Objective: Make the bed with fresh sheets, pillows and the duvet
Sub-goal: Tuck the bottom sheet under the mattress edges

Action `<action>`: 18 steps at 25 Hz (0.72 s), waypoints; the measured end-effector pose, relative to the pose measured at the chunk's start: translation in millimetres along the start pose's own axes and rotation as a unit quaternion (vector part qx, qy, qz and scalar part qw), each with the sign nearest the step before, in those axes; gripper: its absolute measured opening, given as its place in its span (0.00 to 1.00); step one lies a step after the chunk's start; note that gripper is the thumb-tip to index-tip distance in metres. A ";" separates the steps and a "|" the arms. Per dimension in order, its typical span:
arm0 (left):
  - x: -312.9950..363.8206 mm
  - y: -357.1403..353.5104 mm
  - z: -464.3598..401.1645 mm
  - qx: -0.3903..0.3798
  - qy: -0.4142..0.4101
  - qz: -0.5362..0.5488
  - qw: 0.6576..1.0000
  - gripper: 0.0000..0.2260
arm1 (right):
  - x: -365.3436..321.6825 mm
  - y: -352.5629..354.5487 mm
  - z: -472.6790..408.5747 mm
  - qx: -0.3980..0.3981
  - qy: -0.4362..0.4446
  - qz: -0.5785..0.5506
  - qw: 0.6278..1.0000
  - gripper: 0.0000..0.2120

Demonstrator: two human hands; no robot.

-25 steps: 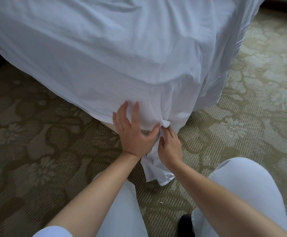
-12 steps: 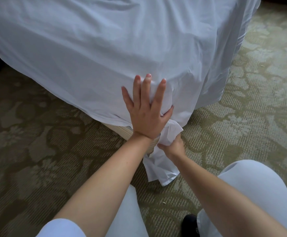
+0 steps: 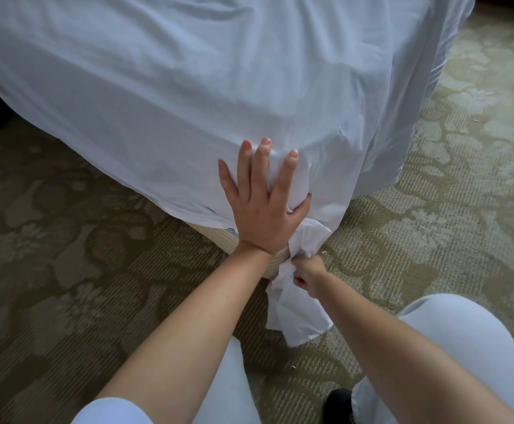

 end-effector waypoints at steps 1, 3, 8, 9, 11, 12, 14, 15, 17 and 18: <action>0.1 0.1 0.3 0.002 0.001 0.002 1.000 0.32 | -3.1 4.9 -1.8 0.034 -0.006 -0.014 0.999 0.04; 0.7 -0.4 1.1 0.001 0.000 0.004 1.000 0.32 | -20.8 22.0 3.0 0.136 0.030 0.038 0.990 0.10; 2.9 2.6 1.1 -0.020 0.006 0.005 1.000 0.32 | -84.2 24.9 43.6 0.167 0.286 0.057 0.942 0.21; 3.4 3.0 1.2 -0.022 0.005 0.005 1.000 0.32 | -93.2 21.7 49.2 0.143 0.312 0.009 0.939 0.20; 2.4 2.9 1.2 -0.021 0.005 0.005 1.000 0.32 | -104.7 13.9 50.1 0.071 0.269 -0.234 0.932 0.20; 1.1 2.3 1.2 -0.018 0.004 0.005 1.000 0.32 | -106.4 10.9 45.2 0.040 0.223 -0.343 0.912 0.20; 0.4 1.2 1.4 -0.012 -0.004 -0.001 1.000 0.31 | -105.6 13.9 41.8 0.042 0.148 -0.435 0.887 0.24; 0.3 0.7 1.6 -0.010 -0.007 -0.004 1.000 0.30 | -105.3 16.0 41.5 0.032 0.116 -0.436 0.892 0.26; -0.4 0.2 2.1 0.000 -0.010 -0.004 1.000 0.29 | -105.4 19.6 41.9 -0.023 0.093 -0.410 0.907 0.26; -0.9 -0.4 1.5 0.007 -0.011 -0.005 1.000 0.29 | -106.9 20.7 46.9 -0.052 0.098 -0.377 0.920 0.24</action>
Point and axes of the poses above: each hand's wrist, its own z-axis away from the middle knuckle, its own y-axis out of the back of the hand, x = y × z, the point moved 5 cm from there along -z, towards the middle knuckle, and after that the axes turned 12 degrees about -x, right-handed, at the moved point
